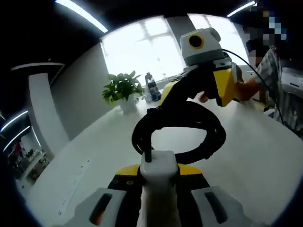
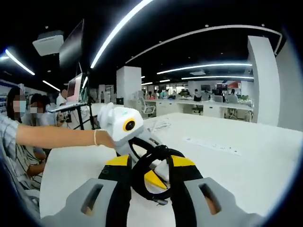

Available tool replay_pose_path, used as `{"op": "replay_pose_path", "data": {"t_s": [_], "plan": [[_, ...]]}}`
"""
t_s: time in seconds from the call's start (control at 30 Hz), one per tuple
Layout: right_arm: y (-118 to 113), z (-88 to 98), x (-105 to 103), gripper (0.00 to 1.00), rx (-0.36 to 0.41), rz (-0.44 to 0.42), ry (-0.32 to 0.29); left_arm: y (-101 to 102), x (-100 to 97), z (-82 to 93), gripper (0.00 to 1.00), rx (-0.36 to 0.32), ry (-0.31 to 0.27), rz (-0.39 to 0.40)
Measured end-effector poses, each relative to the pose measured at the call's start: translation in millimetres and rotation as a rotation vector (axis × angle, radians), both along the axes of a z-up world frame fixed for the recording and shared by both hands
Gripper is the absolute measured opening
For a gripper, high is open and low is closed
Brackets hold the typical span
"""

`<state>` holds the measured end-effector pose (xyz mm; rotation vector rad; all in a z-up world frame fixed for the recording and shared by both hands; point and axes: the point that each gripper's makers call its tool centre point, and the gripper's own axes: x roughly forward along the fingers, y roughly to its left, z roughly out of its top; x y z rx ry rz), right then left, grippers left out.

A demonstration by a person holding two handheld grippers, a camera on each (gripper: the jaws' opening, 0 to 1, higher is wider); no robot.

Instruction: Straighten the power strip on the desk, plug the charger into it

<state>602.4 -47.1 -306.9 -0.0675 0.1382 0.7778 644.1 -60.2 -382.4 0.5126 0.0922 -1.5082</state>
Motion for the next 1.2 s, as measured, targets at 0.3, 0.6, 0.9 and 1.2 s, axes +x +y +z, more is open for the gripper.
{"op": "replay_pose_path", "data": {"t_s": [0.3, 0.6, 0.9, 1.2], "plan": [[-14, 2.5, 0, 0.28, 0.044, -0.018, -0.013, 2, 0.4, 0.3, 0.44, -0.003, -0.069, 0.067], [-14, 5.9, -9, 0.34, 0.075, 0.011, -0.028, 10, 1.2, -1.8, 0.64, 0.016, -0.063, 0.120], [-20, 6.9, -11, 0.42, 0.065, -0.006, -0.045, 21, -5.7, 4.9, 0.74, -0.006, -0.044, 0.159], [-22, 7.0, -15, 0.47, 0.061, 0.000, -0.062, 33, -8.2, 15.0, 0.84, -0.021, -0.067, 0.228]]}}
